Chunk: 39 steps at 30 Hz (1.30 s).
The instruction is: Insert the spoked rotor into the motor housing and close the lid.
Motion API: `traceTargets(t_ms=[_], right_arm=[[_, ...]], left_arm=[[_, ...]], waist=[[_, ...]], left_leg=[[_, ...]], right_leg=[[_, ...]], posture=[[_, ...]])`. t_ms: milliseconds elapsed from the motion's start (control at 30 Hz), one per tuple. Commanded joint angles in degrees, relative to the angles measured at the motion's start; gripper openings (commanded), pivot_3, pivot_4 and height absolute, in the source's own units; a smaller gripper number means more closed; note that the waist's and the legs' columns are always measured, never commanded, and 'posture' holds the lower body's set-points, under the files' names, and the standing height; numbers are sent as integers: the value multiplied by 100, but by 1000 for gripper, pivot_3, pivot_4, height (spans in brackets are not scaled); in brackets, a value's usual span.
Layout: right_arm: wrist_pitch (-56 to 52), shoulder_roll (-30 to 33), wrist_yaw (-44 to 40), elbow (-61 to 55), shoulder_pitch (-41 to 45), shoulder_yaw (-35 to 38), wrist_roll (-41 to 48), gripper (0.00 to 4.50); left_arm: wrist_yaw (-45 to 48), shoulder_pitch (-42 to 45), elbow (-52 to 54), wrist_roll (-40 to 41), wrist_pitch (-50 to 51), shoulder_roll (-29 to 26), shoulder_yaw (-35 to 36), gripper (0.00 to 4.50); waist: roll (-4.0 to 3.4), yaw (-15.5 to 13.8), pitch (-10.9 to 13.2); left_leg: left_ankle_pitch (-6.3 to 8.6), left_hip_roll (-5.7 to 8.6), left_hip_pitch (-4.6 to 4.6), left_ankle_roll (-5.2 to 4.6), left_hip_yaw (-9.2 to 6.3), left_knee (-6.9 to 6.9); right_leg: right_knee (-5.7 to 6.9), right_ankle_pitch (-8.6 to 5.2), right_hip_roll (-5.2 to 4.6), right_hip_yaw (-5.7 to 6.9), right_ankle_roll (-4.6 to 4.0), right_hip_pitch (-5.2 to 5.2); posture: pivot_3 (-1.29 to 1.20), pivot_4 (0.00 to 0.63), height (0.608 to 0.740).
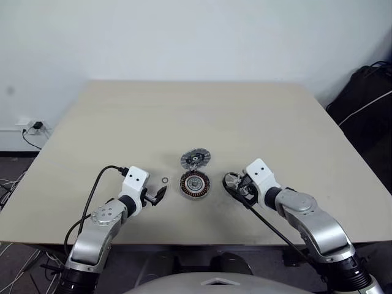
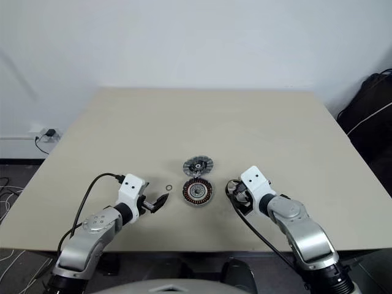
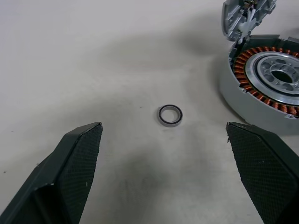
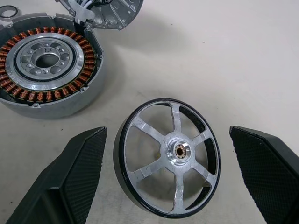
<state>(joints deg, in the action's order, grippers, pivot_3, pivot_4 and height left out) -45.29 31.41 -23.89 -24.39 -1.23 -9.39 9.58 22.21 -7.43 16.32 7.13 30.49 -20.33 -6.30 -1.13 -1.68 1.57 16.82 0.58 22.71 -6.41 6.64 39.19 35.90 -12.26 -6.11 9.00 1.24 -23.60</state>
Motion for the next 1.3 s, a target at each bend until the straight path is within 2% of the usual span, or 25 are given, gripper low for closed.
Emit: traceTargets(t_ms=[33, 500, 1033, 1300], right_arm=[[115, -15, -25, -24, 67, 72, -51, 4476], [110, -69, -12, -33, 64, 49, -84, 4476], [100, -205, -1, -89, 80, 17, -164, 4476], [70, -226, 50, -172, -9, 69, -164, 4476]], left_arm=[[-140, 127, 21, -137, -188, 63, 0, 4474], [-145, 186, -90, -227, -231, 163, -38, 4474], [-149, 1419, -1802, -606, -658, 521, -454, 4474], [-57, 1436, -1949, -718, -353, 451, -487, 4474]], waist=[[0, 0, 0], [0, 0, 0], [2, -21, -1], [2, -5, -1]], left_leg=[[0, 0, 0, 0, 0, 0], [0, 0, 0, 0, 0, 0], [-1, 1, 0, 1, 0, 3], [-1, 1, 0, 1, 0, 4]], right_leg=[[0, 0, 0, 0, 0, 0], [0, 0, 0, 0, 0, 0], [1, 12, 0, 1, 18, 3], [2, 13, 0, 1, 19, 3]], posture=[[0, 0, 740], [0, 0, 740], [0, 0, 740], [0, 0, 740]])
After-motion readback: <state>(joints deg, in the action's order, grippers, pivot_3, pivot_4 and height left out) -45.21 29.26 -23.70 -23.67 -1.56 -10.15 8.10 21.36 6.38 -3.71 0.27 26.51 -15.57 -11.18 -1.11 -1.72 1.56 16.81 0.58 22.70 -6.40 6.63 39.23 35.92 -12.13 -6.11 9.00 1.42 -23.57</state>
